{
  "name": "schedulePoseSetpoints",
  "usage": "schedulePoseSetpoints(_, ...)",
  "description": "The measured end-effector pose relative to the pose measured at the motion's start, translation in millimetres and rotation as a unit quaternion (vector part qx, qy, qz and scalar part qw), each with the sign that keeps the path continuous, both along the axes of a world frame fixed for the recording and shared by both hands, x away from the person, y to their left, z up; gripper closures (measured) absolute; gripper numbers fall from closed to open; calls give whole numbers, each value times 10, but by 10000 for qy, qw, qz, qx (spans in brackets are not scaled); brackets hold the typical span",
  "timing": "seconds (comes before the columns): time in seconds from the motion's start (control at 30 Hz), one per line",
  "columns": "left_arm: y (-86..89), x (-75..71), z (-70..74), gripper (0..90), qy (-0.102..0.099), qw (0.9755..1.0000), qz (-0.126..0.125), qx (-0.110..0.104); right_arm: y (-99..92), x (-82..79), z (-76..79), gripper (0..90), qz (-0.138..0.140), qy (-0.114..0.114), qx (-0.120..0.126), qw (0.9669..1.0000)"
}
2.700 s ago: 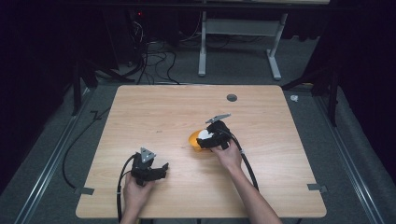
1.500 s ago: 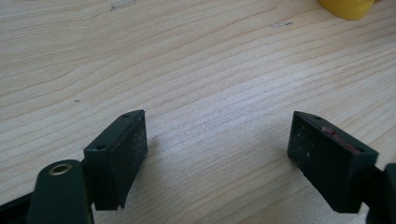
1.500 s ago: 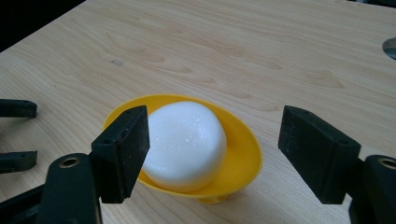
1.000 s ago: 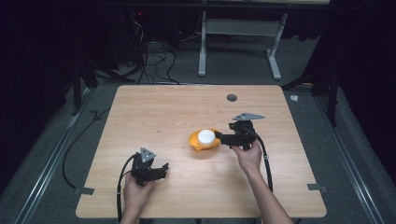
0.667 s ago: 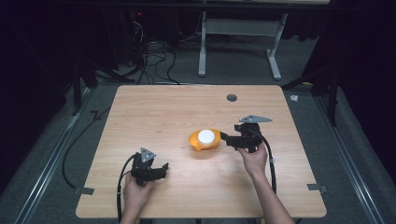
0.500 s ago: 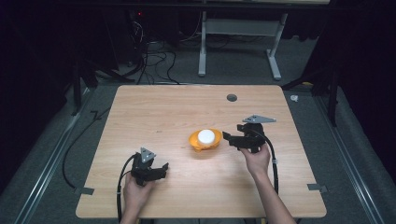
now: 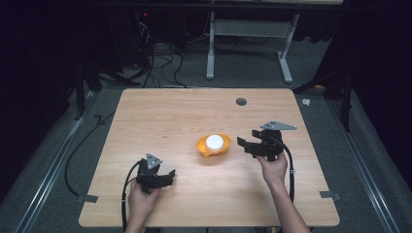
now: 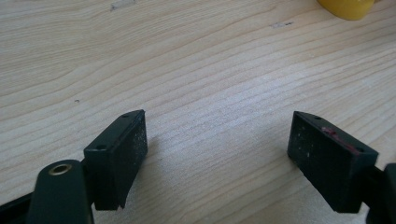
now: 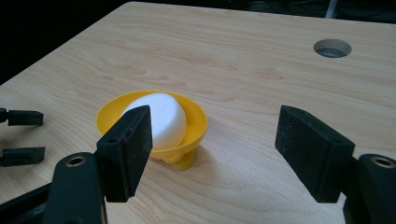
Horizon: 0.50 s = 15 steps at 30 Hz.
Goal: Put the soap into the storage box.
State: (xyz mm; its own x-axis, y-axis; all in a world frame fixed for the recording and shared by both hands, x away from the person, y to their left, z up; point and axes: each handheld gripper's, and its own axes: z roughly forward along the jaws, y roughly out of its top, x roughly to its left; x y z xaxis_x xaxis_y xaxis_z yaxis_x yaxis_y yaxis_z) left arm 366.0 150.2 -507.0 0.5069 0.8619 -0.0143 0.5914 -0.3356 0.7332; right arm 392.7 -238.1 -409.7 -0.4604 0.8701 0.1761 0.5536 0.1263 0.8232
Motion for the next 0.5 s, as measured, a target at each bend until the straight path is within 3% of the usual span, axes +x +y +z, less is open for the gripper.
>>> schedulePoseSetpoints(0.23,0,0,0,202,0,10000,1,-1,-115,-83,1,285,-73,-24,62,10000)
schedulePoseSetpoints(0.33,0,0,0,202,-1,10000,1,0,-127,-126,-3,285,-88,-46,-89,9999)
schedulePoseSetpoints(0.5,0,0,0,203,0,10000,1,-2,-182,-174,-8,284,-129,-71,-92,9998)
